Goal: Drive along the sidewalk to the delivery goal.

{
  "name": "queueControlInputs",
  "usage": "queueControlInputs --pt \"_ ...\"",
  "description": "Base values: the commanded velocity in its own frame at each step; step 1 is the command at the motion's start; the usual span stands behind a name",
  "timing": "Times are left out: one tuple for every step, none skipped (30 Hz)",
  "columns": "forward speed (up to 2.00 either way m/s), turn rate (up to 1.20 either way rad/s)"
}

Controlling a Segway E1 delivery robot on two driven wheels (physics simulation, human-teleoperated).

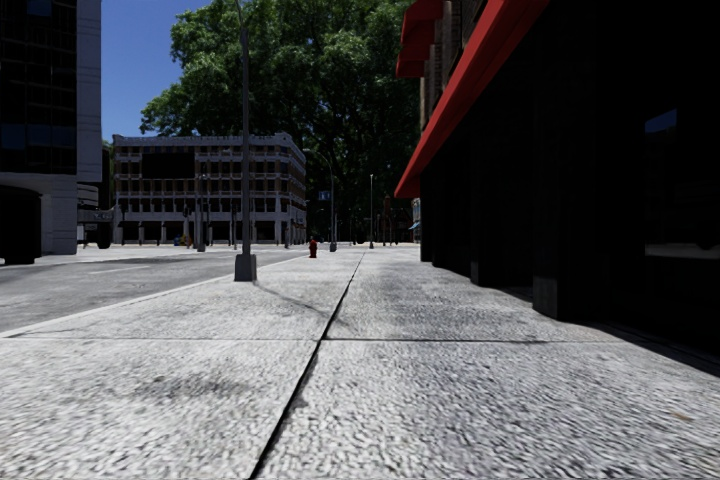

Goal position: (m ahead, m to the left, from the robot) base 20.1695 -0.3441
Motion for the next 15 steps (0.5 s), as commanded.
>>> queueControlInputs --pt "1.99 0.00" --pt "1.99 0.00" --pt "1.99 0.00" --pt "1.99 0.00" --pt "1.99 0.00" --pt "1.99 0.00" --pt "1.99 0.00" --pt "1.99 0.00" --pt "1.99 -0.09" --pt "1.99 -0.09" --pt "1.99 -0.33" --pt "1.99 -0.41" --pt "1.99 -0.43" --pt "1.99 -0.43" --pt "1.99 -0.43"
